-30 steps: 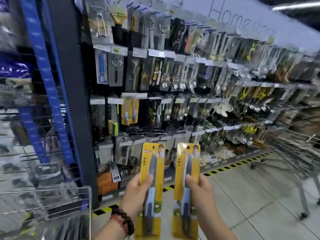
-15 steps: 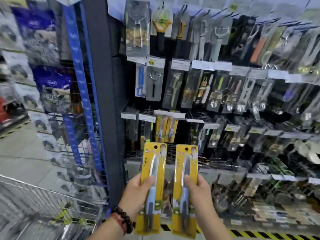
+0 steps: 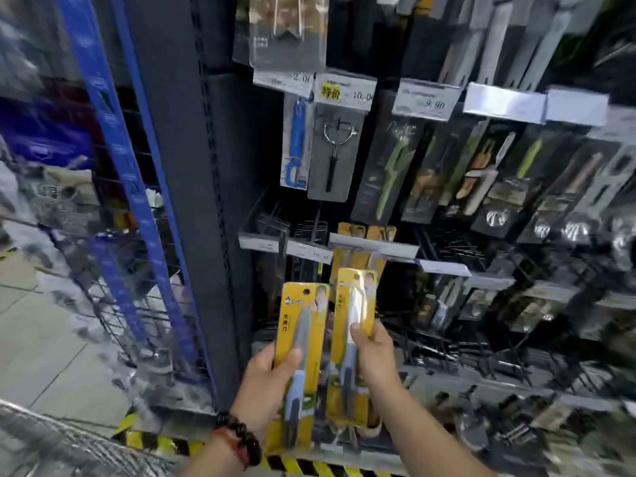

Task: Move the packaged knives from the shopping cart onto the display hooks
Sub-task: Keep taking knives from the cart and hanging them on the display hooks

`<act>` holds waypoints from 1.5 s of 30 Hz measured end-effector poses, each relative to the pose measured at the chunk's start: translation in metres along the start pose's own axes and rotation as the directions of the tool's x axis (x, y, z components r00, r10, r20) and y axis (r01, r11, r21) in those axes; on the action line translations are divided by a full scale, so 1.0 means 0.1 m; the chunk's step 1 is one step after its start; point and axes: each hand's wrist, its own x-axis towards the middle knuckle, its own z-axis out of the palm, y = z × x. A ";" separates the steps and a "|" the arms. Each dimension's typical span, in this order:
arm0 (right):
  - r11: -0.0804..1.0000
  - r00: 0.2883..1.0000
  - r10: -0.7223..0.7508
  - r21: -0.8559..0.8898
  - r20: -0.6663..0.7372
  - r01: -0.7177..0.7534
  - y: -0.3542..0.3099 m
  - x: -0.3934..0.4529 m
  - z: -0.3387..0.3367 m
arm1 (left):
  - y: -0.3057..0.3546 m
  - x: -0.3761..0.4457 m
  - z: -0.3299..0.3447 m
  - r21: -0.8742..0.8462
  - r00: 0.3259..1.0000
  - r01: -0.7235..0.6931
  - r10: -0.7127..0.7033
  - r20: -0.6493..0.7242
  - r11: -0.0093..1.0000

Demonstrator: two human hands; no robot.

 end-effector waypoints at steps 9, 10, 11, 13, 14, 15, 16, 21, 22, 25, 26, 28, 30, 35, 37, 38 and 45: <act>0.999 0.999 0.040 0.001 -0.019 -0.040 0.17 0.96 0.19 | -0.07 0.74 0.03 -0.033 0.991 0.113 -0.110 0.079 0.993; 0.999 0.999 0.040 0.006 -0.015 -0.040 0.17 1.02 0.20 | -0.07 0.79 0.05 -0.033 0.990 0.119 -0.116 0.081 0.992; 0.999 0.999 0.045 0.019 -0.003 -0.045 0.18 1.09 0.21 | -0.08 0.84 0.08 -0.031 0.991 0.114 -0.111 0.079 0.993; 0.998 0.998 0.056 0.034 0.026 -0.057 0.21 1.18 0.21 | -0.07 0.91 0.12 -0.011 0.992 0.115 -0.114 0.056 0.993; 0.998 0.998 0.049 0.041 0.039 -0.051 0.21 1.21 0.21 | -0.07 0.95 0.12 0.001 0.993 0.110 -0.110 0.042 0.994; 0.998 0.998 0.042 0.053 0.049 -0.045 0.22 1.24 0.21 | -0.09 0.98 0.13 0.002 0.994 0.104 -0.104 0.038 0.995; 0.997 0.997 0.042 0.062 0.057 -0.046 0.24 1.27 0.20 | -0.11 1.01 0.14 -0.003 0.995 0.098 -0.097 0.036 0.995; 0.992 0.997 0.030 0.119 0.075 -0.039 0.30 1.34 0.16 | -0.18 1.08 0.21 -0.050 0.992 0.121 -0.120 0.028 0.991; 0.991 0.997 0.023 0.128 0.078 -0.033 0.32 1.36 0.15 | -0.18 1.10 0.23 -0.051 0.992 0.127 -0.125 0.029 0.991; 0.988 0.997 0.015 0.153 0.078 -0.027 0.33 1.40 0.13 | -0.20 1.13 0.27 -0.073 0.990 0.139 -0.137 0.036 0.988; 0.986 0.997 0.017 0.161 0.078 -0.030 0.34 1.41 0.13 | -0.20 1.14 0.28 -0.088 0.989 0.147 -0.145 0.031 0.985; 0.983 0.997 0.019 0.182 0.078 -0.033 0.32 1.43 0.13 | -0.21 1.15 0.29 -0.109 0.987 0.161 -0.159 0.025 0.981; 0.974 0.996 0.022 0.222 0.084 -0.041 0.31 1.46 0.14 | -0.23 1.16 0.29 -0.123 0.985 0.175 -0.174 0.019 0.977; 0.969 0.996 0.020 0.245 0.085 -0.040 0.28 1.49 0.14 | -0.26 1.18 0.26 -0.139 0.985 0.175 -0.174 0.017 0.975; 0.970 0.996 0.013 0.242 0.089 -0.034 0.28 1.48 0.14 | -0.26 1.18 0.25 -0.151 0.985 0.170 -0.169 0.020 0.974; 0.968 0.996 0.005 0.248 0.089 -0.027 0.28 1.48 0.14 | -0.26 1.17 0.25 -0.155 0.986 0.169 -0.167 0.022 0.973; 0.965 0.998 -0.026 0.264 0.055 0.011 0.24 1.44 0.08 | -0.29 1.19 0.23 -0.156 0.983 0.183 -0.180 0.035 0.971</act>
